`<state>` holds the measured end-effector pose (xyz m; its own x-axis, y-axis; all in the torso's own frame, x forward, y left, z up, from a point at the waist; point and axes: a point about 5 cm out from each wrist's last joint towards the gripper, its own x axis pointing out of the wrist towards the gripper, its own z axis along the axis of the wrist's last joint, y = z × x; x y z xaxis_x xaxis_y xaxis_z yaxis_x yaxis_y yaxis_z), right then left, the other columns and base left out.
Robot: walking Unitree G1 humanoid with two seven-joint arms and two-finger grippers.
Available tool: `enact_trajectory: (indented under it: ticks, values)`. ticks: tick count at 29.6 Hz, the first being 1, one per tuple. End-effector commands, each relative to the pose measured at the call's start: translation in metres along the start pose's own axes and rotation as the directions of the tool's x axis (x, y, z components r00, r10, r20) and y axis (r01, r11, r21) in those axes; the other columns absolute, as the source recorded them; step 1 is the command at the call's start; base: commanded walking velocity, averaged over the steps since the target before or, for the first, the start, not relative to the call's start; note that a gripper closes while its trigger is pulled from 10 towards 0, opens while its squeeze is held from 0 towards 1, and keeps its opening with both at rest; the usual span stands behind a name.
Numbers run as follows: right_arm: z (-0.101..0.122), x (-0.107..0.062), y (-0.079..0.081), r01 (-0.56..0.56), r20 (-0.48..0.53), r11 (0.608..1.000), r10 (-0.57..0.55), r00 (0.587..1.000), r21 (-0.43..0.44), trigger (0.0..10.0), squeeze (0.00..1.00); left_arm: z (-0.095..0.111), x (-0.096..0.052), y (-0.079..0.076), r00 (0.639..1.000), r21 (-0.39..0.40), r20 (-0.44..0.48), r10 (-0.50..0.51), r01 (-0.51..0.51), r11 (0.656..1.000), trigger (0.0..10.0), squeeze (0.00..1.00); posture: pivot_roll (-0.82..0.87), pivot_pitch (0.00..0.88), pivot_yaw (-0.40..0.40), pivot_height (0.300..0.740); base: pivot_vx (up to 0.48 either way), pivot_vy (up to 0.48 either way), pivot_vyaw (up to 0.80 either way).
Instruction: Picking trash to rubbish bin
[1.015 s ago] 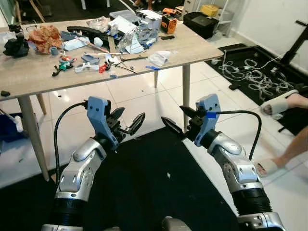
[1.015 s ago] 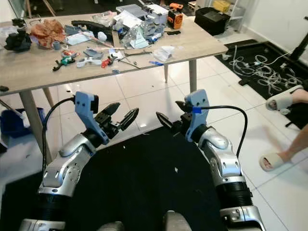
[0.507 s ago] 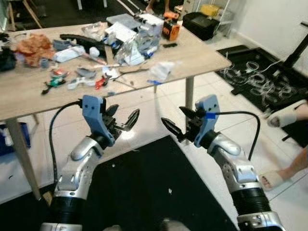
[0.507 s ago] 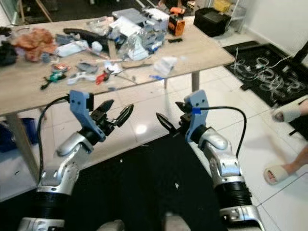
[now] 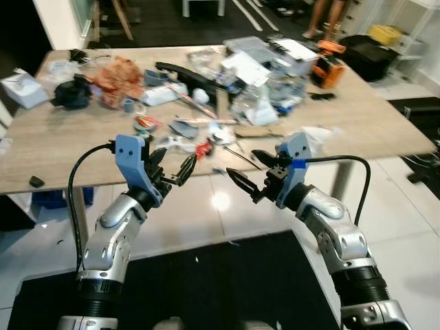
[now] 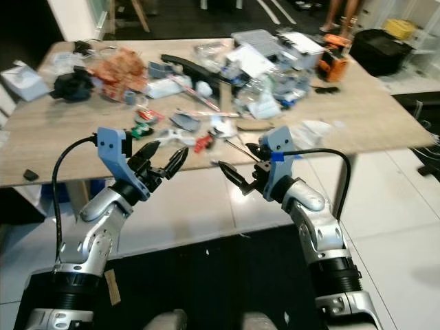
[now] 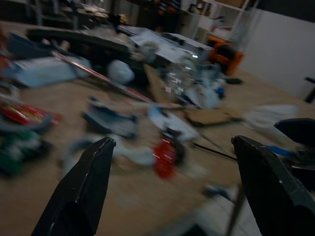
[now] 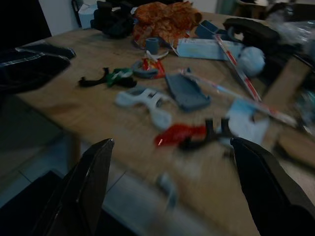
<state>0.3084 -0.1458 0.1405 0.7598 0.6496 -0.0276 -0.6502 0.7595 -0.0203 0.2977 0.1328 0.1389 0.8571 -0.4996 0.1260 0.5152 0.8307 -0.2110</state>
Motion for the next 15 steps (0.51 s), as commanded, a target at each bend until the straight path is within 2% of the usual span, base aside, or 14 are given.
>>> enact_trajectory:
  ticks: [1,4,6,9,13,15]
  values:
    - [0.0,-0.004,-0.001,-0.016,-0.02,1.0,0.016,1.0,-0.01,10.0,0.0,-0.003,0.0,-0.002,1.0,0.01,-0.017,-0.012,0.012,1.0,10.0,0.0,-0.08,0.0,-0.025,0.74,0.48,0.0,0.79]
    - [-0.001,-0.008,-0.002,-0.043,-0.041,0.999,0.042,0.998,-0.028,10.0,0.0,-0.003,-0.001,-0.003,0.999,0.014,-0.026,-0.021,0.021,1.0,10.0,0.0,-0.08,0.0,-0.025,0.74,0.43,0.0,0.8]
    - [0.001,-0.014,-0.002,-0.08,-0.055,0.995,0.077,0.996,-0.051,10.0,0.0,-0.001,-0.002,-0.002,0.999,0.009,-0.027,-0.024,0.024,1.0,10.0,0.0,-0.07,0.0,-0.026,0.74,0.0,0.0,0.69]
    - [0.002,-0.017,-0.003,-0.09,-0.061,0.994,0.087,0.994,-0.061,10.0,0.0,-0.001,-0.003,-0.002,0.999,0.012,-0.032,-0.031,0.032,0.999,10.0,0.0,-0.07,0.0,-0.026,0.74,0.0,0.0,0.0]
    - [0.017,-0.03,-0.034,0.054,-0.099,0.988,-0.069,0.993,-0.145,10.0,0.0,0.0,-0.015,0.001,0.979,0.146,-0.151,-0.136,0.158,0.976,10.0,0.0,-0.07,0.0,-0.025,0.74,0.0,0.0,0.0]
    - [0.018,-0.031,-0.038,0.081,-0.11,0.984,-0.099,0.989,-0.156,10.0,0.0,0.0,-0.017,0.001,0.973,0.168,-0.171,-0.157,0.185,0.968,10.0,0.0,-0.07,0.0,-0.025,0.74,0.0,0.0,0.0]
